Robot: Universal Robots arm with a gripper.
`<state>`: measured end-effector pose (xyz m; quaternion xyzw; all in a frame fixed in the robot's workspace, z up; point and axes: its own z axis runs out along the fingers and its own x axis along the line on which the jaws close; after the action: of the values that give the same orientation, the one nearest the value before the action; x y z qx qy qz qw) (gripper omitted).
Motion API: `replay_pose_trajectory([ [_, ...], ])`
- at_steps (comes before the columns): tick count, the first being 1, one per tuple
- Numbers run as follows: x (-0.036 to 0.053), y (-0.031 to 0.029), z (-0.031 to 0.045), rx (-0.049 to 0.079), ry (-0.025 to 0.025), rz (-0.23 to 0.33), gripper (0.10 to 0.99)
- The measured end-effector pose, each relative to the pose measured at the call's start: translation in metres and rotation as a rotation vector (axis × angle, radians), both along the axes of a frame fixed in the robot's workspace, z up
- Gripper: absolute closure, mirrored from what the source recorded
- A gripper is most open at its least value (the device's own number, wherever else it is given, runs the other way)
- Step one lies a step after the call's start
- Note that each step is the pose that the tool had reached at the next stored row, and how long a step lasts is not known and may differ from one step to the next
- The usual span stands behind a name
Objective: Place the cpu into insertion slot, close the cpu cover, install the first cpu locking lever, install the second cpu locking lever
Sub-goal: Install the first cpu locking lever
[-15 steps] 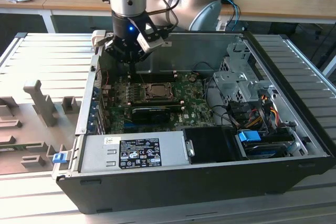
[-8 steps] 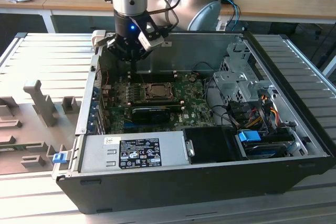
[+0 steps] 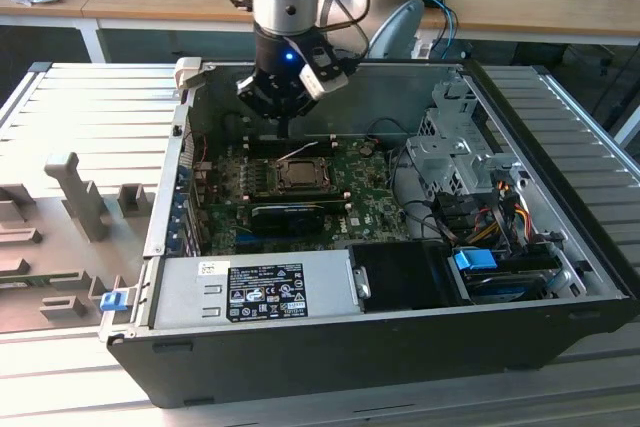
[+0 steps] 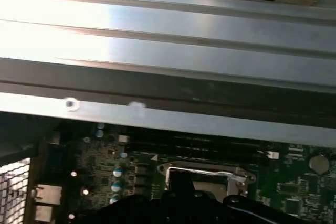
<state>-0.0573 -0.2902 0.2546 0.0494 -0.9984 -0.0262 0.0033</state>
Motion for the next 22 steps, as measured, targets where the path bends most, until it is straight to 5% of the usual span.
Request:
replay_pose_trajectory([
  [14,0.0099,0.0000,-0.0155,0.037,0.0004,-0.033,0.980],
  [17,0.0107,0.0000,-0.0169,0.054,0.0005,-0.034,0.980],
  [22,0.0148,0.0001,-0.0226,0.057,0.0000,-0.028,0.980],
])
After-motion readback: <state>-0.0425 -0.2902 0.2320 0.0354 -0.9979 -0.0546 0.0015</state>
